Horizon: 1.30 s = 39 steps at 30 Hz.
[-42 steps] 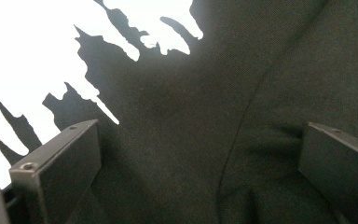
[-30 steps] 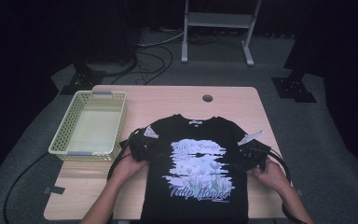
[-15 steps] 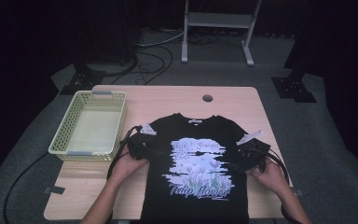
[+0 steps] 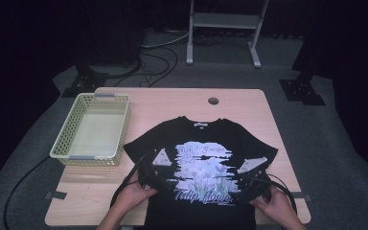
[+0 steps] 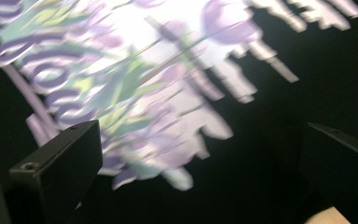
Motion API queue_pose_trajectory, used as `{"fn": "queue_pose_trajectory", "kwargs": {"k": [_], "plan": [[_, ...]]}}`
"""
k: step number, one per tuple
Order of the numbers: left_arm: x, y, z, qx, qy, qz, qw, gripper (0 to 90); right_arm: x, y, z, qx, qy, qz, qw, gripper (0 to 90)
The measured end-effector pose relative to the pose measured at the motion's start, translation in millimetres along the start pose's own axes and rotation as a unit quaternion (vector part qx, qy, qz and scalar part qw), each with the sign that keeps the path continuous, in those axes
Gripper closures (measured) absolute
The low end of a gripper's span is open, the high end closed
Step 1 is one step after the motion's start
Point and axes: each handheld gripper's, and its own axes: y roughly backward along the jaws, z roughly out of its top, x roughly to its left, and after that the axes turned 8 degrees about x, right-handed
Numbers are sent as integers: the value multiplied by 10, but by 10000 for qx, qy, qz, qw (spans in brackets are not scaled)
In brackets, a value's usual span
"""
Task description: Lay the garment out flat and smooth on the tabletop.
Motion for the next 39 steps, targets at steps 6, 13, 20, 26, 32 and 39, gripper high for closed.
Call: {"fn": "queue_pose_trajectory", "kwargs": {"k": [6, 13, 20, 26, 32, 39], "plan": [[-122, -111, -129, 258, 4, 91, 9996, 153, 69, -47, -138, -7, -85, 48, 10000, 0], [-45, -143, -130, 142, 38, 86, 9999, 91, 23, -65, -155, -166, -23, 71, 9998, 0], [143, -201, -68, 34, 56, 90, 9999, 91, -117, -104, -45, -88, -44, 61, 9999, 0], [376, -269, 65, 119, 79, 115, 9998, 91, -300, -161, 102, -29, -85, 41, 10000, 0], [611, -337, 182, 145, 239, 198, 9994, 92, -457, -215, 218, -49, -146, 12, 9999, 0], [826, -410, 315, 210, 366, 278, 9987, 93, -638, -272, 354, -25, -231, -17, 9997, 0]]}}
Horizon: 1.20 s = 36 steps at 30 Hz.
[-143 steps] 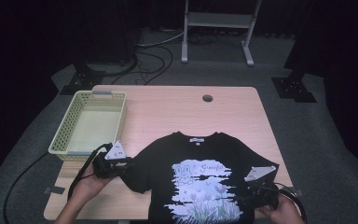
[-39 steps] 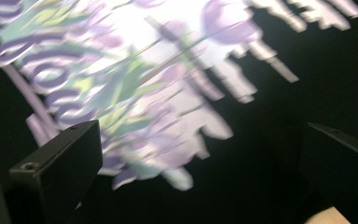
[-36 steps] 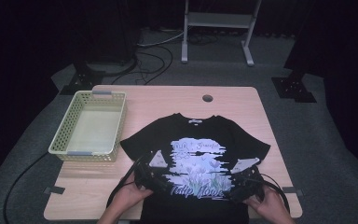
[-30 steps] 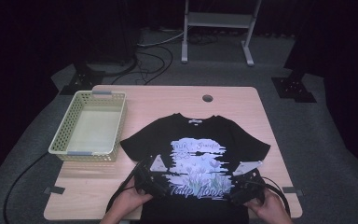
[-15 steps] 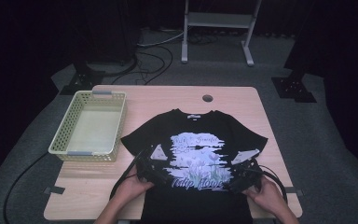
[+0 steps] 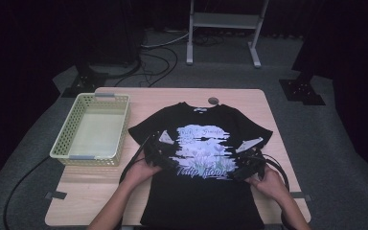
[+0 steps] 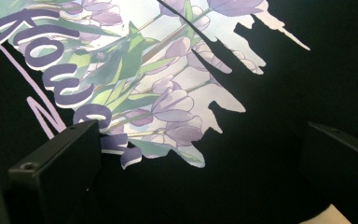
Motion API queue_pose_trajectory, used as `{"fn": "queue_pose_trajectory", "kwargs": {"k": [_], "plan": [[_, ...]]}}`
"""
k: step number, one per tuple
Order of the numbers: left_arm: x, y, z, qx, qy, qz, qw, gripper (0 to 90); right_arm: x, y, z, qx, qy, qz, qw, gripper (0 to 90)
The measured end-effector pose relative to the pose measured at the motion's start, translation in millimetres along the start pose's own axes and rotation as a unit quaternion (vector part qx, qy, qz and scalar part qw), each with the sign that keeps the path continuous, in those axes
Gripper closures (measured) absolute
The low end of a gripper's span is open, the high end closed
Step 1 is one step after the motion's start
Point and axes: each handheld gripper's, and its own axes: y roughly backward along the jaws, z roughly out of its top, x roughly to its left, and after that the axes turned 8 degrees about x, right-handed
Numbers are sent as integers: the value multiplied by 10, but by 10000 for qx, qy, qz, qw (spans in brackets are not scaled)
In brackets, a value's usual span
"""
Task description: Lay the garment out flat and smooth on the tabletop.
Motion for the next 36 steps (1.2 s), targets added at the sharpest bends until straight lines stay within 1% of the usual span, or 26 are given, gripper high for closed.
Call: {"fn": "queue_pose_trajectory", "kwargs": {"k": [3, 6, 8, 11, 15, 16, 17, 18, 19, 20, 22, 24, 25, 26, 28, 29, 33, 36], "plan": [[69, -28, 55, 27, 34, 18, 10000, 93, -72, -19, 56, 32, -18, -7, 10000, 0], [135, -50, 101, 62, 19, 28, 10000, 93, -135, -39, 110, 52, -62, -16, 10000, 0], [165, -65, 126, 52, 76, 43, 9999, 93, -180, -55, 134, 10, -67, -22, 10000, 0], [204, -79, 164, 98, 81, 39, 9999, 93, -235, -72, 172, -10, -104, -27, 9999, 0], [251, -102, 208, 104, 128, 44, 9999, 93, -270, -84, 211, 34, -134, -42, 9999, 0], [260, -103, 221, 114, 158, 68, 9998, 93, -273, -85, 219, 48, -147, -47, 9999, 0], [259, -101, 227, 113, 210, 138, 9996, 92, -274, -85, 228, 74, -164, -52, 9998, 0], [259, -101, 227, 113, 210, 138, 9996, 92, -273, -85, 236, 71, -224, -48, 9997, 0], [234, -61, 229, -30, 322, 134, 9994, 92, -278, -79, 237, 24, -333, -5, 9994, 0], [206, -21, 231, -153, 325, 81, 9993, 92, -286, -70, 233, -73, -475, 47, 9988, 0], [137, 55, 245, -292, 264, 102, 9992, 92, -290, -58, 212, -266, -661, 152, 9973, 0], [70, 122, 257, -409, 227, 51, 9989, 92, -284, -61, 184, -368, -778, 243, 9960, 0], [38, 151, 260, -439, 192, 58, 9988, 92, -272, -60, 166, -400, -808, 259, 9956, 0], [5, 178, 259, -470, 150, 61, 9988, 92, -260, -54, 147, -442, -807, 269, 9954, 0], [-52, 223, 246, -532, 152, 12, 9985, 92, -235, -30, 112, -497, -843, 315, 9947, 0], [-78, 245, 235, -559, 134, 23, 9983, 92, -212, -10, 95, -527, -861, 311, 9944, 0], [-179, 314, 172, -647, 145, -69, 9978, 92, -129, 74, 8, -637, -789, 290, 9944, 1], [-252, 372, 121, -655, 92, -66, 9978, 92, -68, 132, -57, -637, -739, 296, 9948, 1]]}}
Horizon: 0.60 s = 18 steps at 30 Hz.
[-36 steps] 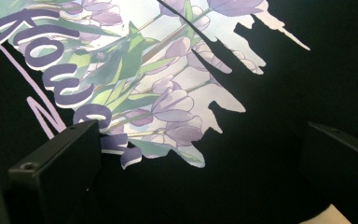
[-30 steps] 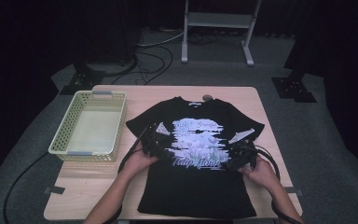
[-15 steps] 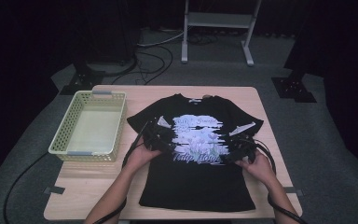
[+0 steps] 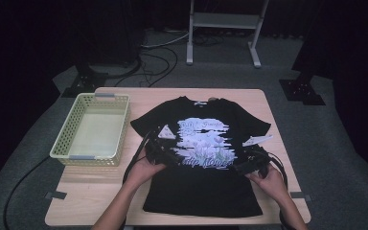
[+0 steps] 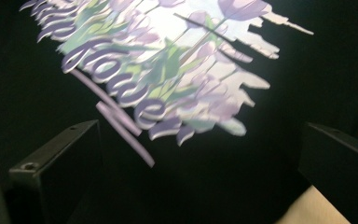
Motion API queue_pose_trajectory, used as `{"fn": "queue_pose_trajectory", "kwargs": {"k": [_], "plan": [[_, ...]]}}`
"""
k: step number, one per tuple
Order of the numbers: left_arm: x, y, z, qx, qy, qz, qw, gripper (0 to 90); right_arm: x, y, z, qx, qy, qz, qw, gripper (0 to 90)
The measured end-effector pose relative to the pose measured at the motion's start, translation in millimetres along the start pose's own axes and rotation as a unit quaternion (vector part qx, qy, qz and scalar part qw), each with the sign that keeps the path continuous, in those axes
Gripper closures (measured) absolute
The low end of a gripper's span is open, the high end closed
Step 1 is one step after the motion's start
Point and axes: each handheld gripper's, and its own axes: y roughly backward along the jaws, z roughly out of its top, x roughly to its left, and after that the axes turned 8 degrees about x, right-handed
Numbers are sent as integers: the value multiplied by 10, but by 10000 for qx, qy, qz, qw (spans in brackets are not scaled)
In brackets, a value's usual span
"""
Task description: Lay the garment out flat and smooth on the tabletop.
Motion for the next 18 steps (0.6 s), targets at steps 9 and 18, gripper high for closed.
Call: {"fn": "queue_pose_trajectory", "kwargs": {"k": [9, 18], "plan": [[-126, 128, -156, -55, 45, 16, 10000, 91, 111, 159, -163, -62, 65, 17, 10000, 0], [-206, 258, -296, -110, 91, 55, 9999, 92, 175, 256, -302, -102, 73, -11, 9999, 1]]}}
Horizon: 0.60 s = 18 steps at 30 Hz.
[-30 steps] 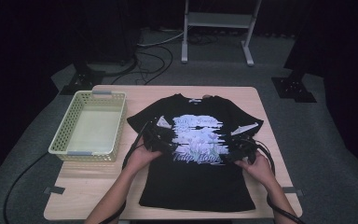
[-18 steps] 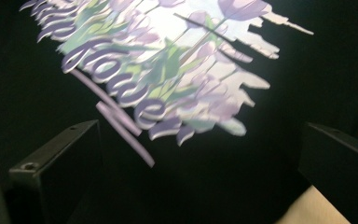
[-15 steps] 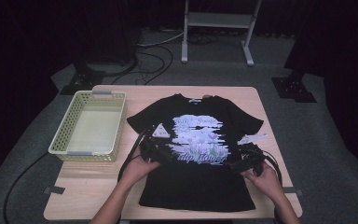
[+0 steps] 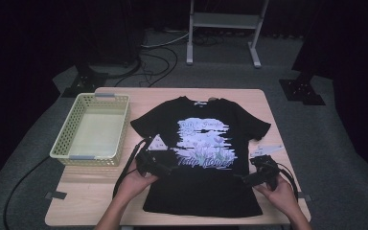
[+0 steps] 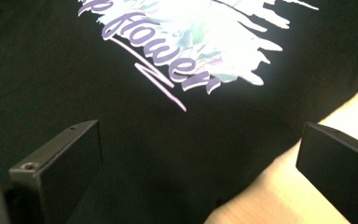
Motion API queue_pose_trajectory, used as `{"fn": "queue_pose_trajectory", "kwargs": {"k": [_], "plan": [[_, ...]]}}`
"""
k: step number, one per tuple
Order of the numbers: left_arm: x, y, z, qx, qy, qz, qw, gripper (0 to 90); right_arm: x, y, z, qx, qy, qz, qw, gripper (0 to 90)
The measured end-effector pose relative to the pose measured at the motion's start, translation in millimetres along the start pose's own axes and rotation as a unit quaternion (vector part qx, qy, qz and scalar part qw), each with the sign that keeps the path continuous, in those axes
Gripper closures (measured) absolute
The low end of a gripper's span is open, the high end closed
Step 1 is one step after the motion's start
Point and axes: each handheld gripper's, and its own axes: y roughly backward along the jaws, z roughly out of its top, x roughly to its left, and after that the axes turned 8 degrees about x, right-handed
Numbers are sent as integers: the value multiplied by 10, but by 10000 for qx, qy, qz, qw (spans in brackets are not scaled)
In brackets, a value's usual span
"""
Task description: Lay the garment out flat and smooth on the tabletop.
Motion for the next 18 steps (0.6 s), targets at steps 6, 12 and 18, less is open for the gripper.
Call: {"fn": "queue_pose_trajectory", "kwargs": {"k": [6, 12, 18], "plan": [[-16, 64, -118, 9, 71, 20, 10000, 92, 31, 34, -115, 9, -26, -28, 10000, 1], [-35, 123, -223, 31, 96, 41, 9999, 92, 56, 104, -226, -49, -60, -47, 10000, 1], [-55, 173, -313, 46, 99, 52, 9999, 92, 70, 183, -334, -124, -120, -105, 9998, 1]]}}
